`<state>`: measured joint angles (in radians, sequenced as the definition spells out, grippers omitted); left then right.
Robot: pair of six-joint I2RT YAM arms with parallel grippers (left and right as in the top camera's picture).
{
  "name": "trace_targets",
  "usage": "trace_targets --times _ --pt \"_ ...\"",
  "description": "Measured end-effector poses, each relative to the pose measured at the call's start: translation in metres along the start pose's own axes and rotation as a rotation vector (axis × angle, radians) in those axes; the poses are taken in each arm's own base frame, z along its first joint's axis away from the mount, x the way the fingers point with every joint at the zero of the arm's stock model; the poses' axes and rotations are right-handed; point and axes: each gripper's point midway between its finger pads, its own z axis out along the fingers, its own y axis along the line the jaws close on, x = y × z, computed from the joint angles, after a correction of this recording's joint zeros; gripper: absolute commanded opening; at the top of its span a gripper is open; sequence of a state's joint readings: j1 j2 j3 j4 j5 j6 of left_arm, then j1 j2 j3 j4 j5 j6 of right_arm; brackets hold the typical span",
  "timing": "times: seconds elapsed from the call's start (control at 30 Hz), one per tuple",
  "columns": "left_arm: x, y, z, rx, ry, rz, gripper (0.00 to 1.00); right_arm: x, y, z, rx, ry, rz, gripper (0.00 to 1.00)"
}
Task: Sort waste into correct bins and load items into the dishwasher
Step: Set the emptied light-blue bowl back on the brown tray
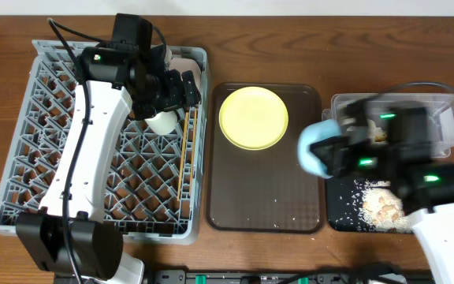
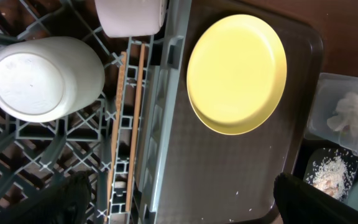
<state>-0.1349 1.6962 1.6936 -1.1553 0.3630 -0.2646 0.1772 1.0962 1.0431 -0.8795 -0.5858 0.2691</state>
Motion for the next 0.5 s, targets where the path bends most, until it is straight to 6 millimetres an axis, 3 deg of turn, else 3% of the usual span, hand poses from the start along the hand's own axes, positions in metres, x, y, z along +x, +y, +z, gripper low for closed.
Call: trace_targets --times 0.13,0.27,0.5 --pt "0.000 0.000 0.000 0.000 0.000 0.000 0.95 0.034 0.022 0.043 0.113 0.123 -0.150 0.01" --pt "0.000 0.000 0.000 0.000 0.000 0.000 0.95 0.062 0.029 0.080 0.202 0.217 -0.257 0.01" --pt "0.000 0.000 0.000 0.000 0.000 0.000 0.95 0.097 0.013 0.126 0.322 0.363 -0.322 0.01"
